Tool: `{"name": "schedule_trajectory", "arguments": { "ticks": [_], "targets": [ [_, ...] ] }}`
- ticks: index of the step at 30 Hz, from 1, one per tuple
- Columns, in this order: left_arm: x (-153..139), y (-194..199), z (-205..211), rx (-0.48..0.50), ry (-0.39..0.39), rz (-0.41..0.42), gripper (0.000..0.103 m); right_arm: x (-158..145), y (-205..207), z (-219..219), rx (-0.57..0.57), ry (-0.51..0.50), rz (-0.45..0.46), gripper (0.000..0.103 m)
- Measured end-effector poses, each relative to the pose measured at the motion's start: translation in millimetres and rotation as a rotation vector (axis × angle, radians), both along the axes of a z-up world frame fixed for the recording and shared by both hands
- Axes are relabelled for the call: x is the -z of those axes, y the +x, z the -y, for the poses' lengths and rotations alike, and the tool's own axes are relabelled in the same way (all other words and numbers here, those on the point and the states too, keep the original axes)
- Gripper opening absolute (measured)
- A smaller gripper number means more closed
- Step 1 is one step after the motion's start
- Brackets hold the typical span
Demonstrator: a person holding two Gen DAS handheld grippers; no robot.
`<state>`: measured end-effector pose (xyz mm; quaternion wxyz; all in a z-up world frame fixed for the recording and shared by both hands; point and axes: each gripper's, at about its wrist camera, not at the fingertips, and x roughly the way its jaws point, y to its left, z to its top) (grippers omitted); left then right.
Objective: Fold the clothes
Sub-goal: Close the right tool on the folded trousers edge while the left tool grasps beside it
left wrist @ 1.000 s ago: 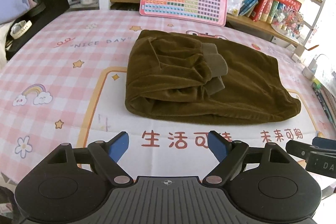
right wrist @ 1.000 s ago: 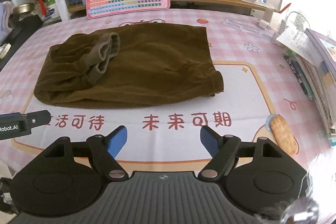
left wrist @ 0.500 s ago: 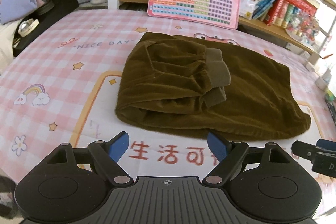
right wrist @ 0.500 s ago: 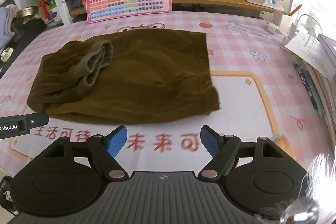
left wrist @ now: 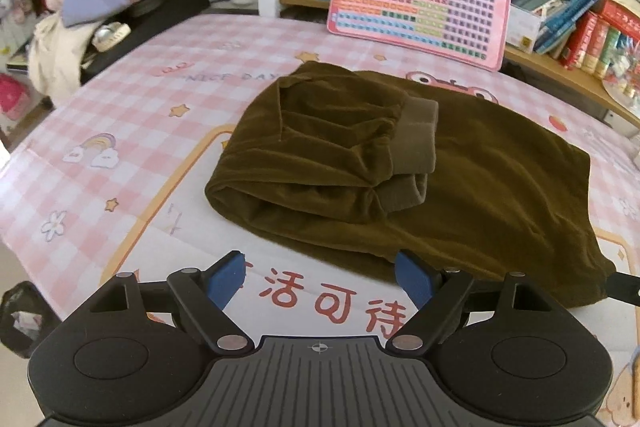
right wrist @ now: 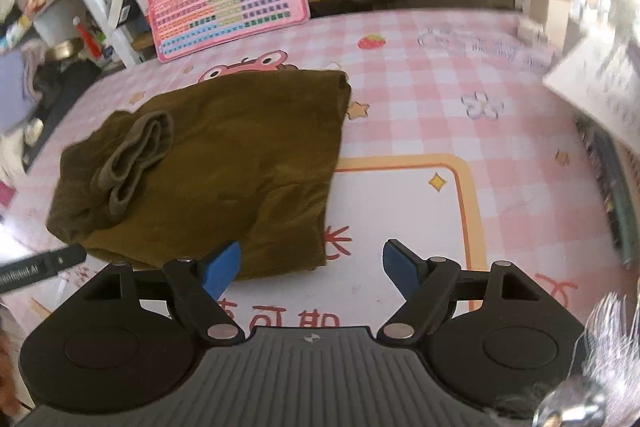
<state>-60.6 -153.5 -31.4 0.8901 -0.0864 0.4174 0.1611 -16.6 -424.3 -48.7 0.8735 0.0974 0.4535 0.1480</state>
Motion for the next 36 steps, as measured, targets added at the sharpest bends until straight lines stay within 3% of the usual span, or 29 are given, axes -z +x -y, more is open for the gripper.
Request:
{"name": "schedule_trajectory", "arguments": {
  "ticks": [8,16,20,27,30,36],
  "targets": [
    [-6,-7,19,-0.049,0.060,-0.003,0.085,23,27,31,0.032,0.240,-0.211,0.076],
    [-9,-14,32,-0.075,0.078,0.013,0.085,31,48,37,0.010,0.333,-0.304,0.073],
    [-12,-15,45,-0.018,0.108,0.040,0.085,35,59,35,-0.005,0.367,-0.349,0.064],
    [-8,-11,64,0.089,0.065,0.013,0.085,43,77,20,-0.054,0.368,-0.421,0.030],
    [-8,-9,73,0.118,0.079,0.005,0.085,44,80,16,-0.073,0.356,-0.427,0.020],
    [-8,2,91,0.202,0.125,-0.009,0.085,36,84,26,-0.077,0.464,-0.416,0.016]
  ]
}}
